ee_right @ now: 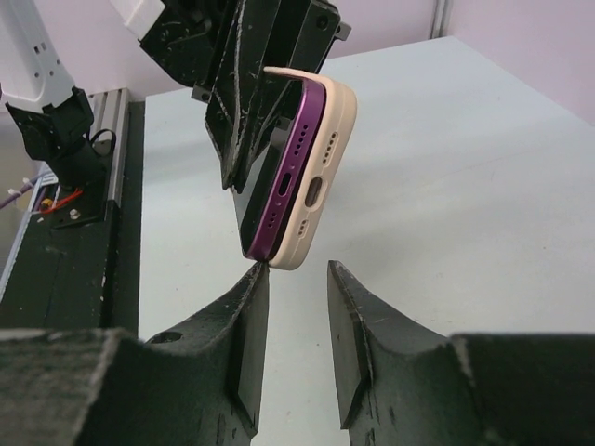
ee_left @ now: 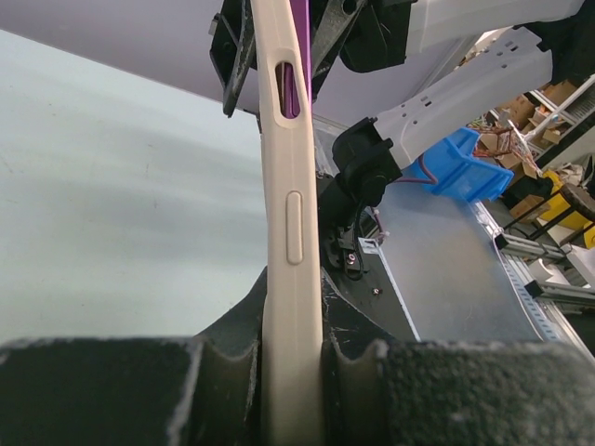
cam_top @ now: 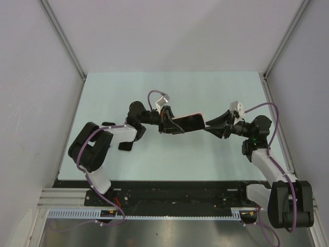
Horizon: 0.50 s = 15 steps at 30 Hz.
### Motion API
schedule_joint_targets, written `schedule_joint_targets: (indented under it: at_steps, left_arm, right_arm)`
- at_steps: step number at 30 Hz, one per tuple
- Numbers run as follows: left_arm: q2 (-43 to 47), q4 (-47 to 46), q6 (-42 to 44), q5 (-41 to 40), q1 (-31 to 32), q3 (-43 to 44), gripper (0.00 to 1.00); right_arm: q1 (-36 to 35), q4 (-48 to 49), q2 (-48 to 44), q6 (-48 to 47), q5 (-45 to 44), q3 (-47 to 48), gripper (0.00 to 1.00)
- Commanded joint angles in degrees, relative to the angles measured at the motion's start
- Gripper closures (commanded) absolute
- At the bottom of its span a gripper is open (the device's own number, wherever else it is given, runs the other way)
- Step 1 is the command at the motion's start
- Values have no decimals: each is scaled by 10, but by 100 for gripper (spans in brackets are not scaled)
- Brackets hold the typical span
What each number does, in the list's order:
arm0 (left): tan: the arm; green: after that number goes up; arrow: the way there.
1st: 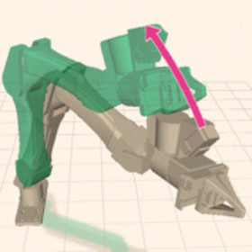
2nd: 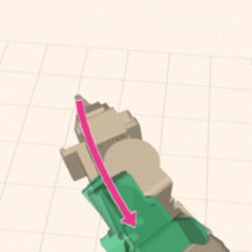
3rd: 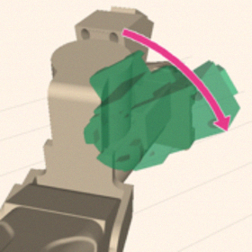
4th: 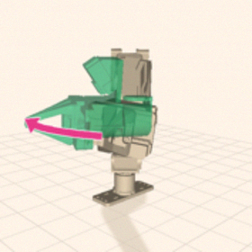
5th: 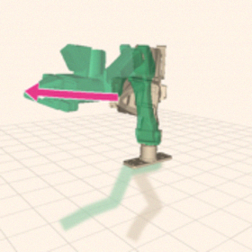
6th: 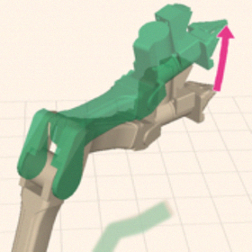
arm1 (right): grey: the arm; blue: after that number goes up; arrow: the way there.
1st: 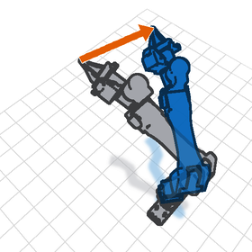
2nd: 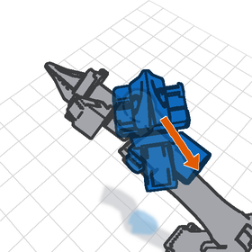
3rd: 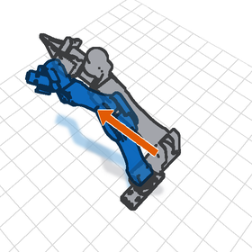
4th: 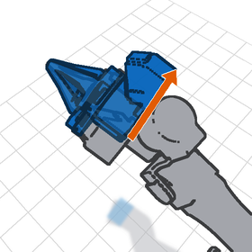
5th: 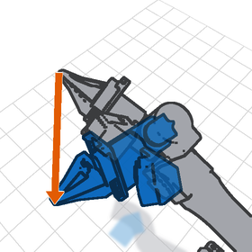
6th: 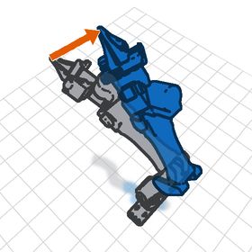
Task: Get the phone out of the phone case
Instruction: Remove the phone case from the phone.
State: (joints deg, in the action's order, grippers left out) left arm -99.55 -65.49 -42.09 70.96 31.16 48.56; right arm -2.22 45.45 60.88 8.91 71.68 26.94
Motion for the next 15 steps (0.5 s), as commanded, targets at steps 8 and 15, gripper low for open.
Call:
schedule_joint_targets:
  at_steps: [8,15]
  left_arm:
    - [8,-5,-14,105,32,8,100]
    - [13,-4,-19,110,22,9,100]
  right_arm:
    - [13,77,13,24,-7,13,65]
    - [18,60,-3,1,65,13,60]
